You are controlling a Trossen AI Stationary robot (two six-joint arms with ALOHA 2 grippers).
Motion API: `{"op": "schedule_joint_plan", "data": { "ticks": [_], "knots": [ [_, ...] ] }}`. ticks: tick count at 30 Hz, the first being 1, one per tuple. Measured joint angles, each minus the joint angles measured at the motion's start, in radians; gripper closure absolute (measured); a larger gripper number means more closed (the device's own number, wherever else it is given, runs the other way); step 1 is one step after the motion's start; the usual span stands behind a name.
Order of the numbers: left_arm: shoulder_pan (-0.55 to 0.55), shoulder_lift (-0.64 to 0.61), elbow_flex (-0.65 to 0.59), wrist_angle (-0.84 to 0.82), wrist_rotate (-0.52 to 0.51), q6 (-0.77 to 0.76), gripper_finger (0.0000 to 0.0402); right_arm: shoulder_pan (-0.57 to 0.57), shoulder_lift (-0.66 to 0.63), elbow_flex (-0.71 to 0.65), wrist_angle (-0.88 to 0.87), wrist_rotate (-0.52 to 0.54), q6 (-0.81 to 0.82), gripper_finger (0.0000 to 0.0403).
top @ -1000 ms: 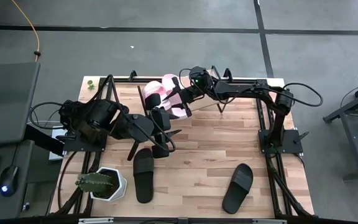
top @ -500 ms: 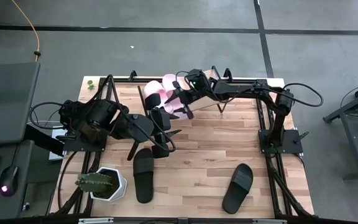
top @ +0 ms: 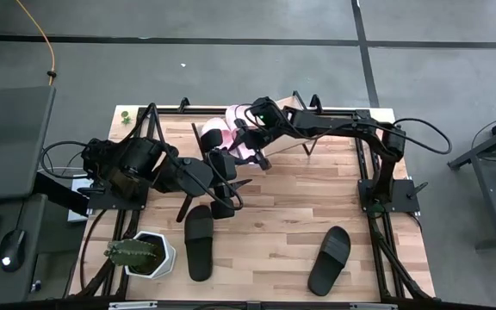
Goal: Pick and place slides into the shelf
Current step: Put the pink slipper on the shelf
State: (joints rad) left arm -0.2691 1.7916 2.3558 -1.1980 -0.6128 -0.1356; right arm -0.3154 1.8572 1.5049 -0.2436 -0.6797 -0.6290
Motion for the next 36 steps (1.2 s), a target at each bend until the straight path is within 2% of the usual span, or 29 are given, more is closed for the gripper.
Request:
{"op": "schedule_joint_plan", "data": {
  "ticks": [11,29,36],
  "knots": [
    [0.0,0.0,0.0,0.0,0.008,-0.006,0.0224,0.003,0.0,0.085,-0.247,0.121,-0.004,0.0159],
    [0.0,0.0,0.0,0.001,0.011,-0.022,0.0224,-0.001,-0.001,0.086,-0.431,0.101,0.001,0.0159],
    [0.0,0.0,0.0,0.001,0.011,-0.023,0.0224,0.0,-0.001,0.085,-0.429,0.114,-0.014,0.0159]
  ]
}}
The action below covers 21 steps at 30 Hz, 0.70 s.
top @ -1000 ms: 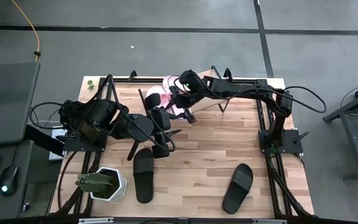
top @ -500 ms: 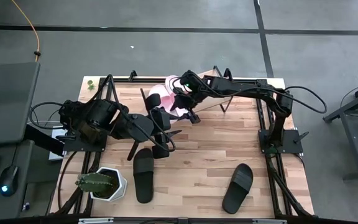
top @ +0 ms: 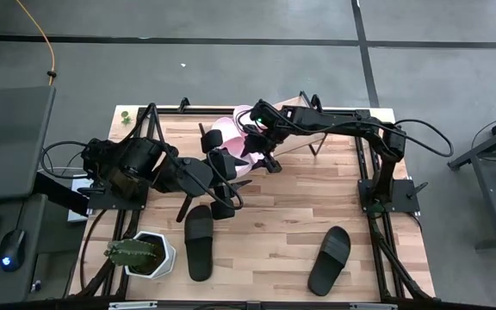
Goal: Pick and place slides into the shelf
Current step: Put the pink slipper on the shelf
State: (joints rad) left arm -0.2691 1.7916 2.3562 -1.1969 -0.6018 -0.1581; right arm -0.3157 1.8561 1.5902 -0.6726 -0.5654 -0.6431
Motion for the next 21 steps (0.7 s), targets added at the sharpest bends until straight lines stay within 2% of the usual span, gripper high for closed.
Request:
{"op": "schedule_joint_plan", "data": {
  "ticks": [21],
  "knots": [
    [0.0,0.0,0.0,-0.033,0.0,-0.006,0.0224,0.003,0.002,-0.002,0.081,0.052,-0.027,0.0159]
  ]
}}
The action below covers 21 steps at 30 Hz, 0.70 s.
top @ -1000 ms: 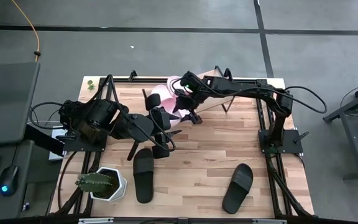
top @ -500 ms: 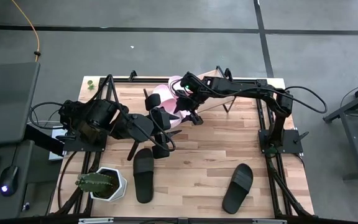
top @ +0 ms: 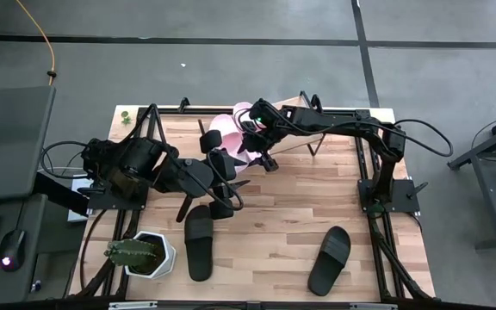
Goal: Pick and place slides into the shelf
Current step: Put the pink slipper on the shelf
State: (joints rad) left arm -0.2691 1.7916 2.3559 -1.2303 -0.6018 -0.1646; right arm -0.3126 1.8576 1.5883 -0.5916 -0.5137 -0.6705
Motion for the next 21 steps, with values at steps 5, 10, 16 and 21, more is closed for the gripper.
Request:
{"op": "schedule_joint_plan", "data": {
  "ticks": [5,10,16,21],
  "knots": [
    [0.0,0.0,0.0,0.0,0.0,0.0,0.0224,0.002,0.0,0.0,-0.009,0.032,-0.011,0.0159],
    [0.0,0.0,0.0,0.0,0.0,0.0,0.0224,0.025,0.0,0.0,-0.037,0.125,-0.063,0.0159],
    [0.0,0.0,0.0,0.0,0.0,0.0,0.0224,0.059,0.0,0.0,-0.037,0.184,-0.064,0.0157],
    [0.0,0.0,0.0,0.0,0.0,0.0,0.0224,0.073,0.0,0.0,-0.043,0.22,-0.045,0.0132]
  ]
}}
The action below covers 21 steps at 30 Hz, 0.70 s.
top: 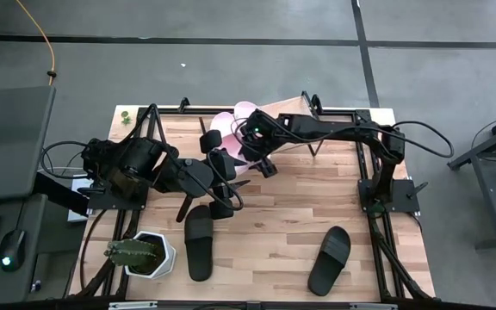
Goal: Pick and place slides into the shelf
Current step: Put the pink slipper on the shelf
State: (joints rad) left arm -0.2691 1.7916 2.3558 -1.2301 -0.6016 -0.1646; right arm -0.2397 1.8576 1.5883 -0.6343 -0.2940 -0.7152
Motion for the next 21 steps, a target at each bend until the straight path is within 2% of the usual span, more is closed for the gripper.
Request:
{"op": "schedule_joint_plan", "data": {
  "ticks": [8,13,21],
  "knots": [
    [0.0,0.0,0.0,-0.001,0.0,0.0,0.0224,0.018,0.0,0.0,-0.011,0.02,0.005,0.0089],
    [0.0,-0.002,-0.014,0.0,0.0,0.0,0.0224,0.03,-0.018,0.0,-0.022,0.06,0.013,0.0084],
    [0.0,-0.001,-0.015,0.01,0.0,0.001,0.0224,0.038,-0.075,0.0,-0.048,0.063,0.051,0.0084]
  ]
}}
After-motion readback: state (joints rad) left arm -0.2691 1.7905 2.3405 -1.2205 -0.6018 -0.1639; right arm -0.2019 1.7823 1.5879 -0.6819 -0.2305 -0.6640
